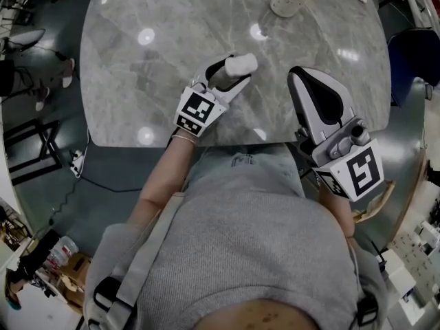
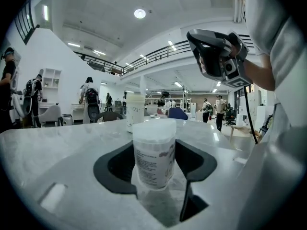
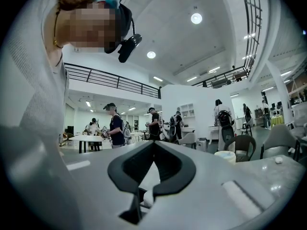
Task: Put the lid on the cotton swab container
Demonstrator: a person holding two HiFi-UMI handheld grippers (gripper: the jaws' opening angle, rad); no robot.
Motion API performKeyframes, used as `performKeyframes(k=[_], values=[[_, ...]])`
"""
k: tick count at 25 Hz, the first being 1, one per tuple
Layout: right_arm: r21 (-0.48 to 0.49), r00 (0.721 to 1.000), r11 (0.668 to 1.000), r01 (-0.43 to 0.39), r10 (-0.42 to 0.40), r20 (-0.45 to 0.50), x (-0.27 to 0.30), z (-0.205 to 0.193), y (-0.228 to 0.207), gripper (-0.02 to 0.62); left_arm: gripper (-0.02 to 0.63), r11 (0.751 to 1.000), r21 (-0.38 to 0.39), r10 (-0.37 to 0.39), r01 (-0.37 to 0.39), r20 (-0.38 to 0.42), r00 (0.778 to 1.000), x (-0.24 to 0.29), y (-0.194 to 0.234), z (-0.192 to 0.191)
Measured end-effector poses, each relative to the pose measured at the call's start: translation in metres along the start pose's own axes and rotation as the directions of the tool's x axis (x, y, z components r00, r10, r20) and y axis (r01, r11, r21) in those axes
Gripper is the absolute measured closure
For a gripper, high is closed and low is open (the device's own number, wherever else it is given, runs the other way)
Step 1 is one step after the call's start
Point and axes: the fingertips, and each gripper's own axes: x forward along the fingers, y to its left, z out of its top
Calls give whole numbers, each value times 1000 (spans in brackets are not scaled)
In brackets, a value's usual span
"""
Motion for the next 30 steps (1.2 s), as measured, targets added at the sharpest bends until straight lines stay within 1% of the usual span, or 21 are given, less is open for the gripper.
performKeyframes(k=[5, 10, 17, 20, 25, 28, 30], values=[[1, 1000, 1000, 1, -1, -3, 1, 0, 2, 592, 350, 1000, 16, -9, 10, -41, 999, 3, -1, -13], [0, 1000, 1000, -6, 6, -1, 2, 2, 3, 592, 350, 1000, 25, -13, 15, -65, 998, 5, -3, -19], [13, 1000, 1000, -17, 17, 3, 3, -1, 6, 592, 351, 1000, -4, -4, 4, -117, 993, 4, 0, -30], [21, 1000, 999, -26, 25, 9, 2, -1, 8, 592, 351, 1000, -4, -4, 4, -129, 992, 3, 0, -31], [28, 999, 999, -38, 37, 26, 4, 0, 7, 592, 354, 999, 33, -21, 28, -191, 981, 7, -5, -38], [31, 998, 999, -44, 43, 40, 6, 0, 10, 594, 353, 999, 26, -35, 41, -222, 974, 7, -4, -43], [30, 998, 999, -41, 40, 48, 5, 0, 11, 592, 350, 999, 22, -29, 36, -256, 966, 5, -2, -48]])
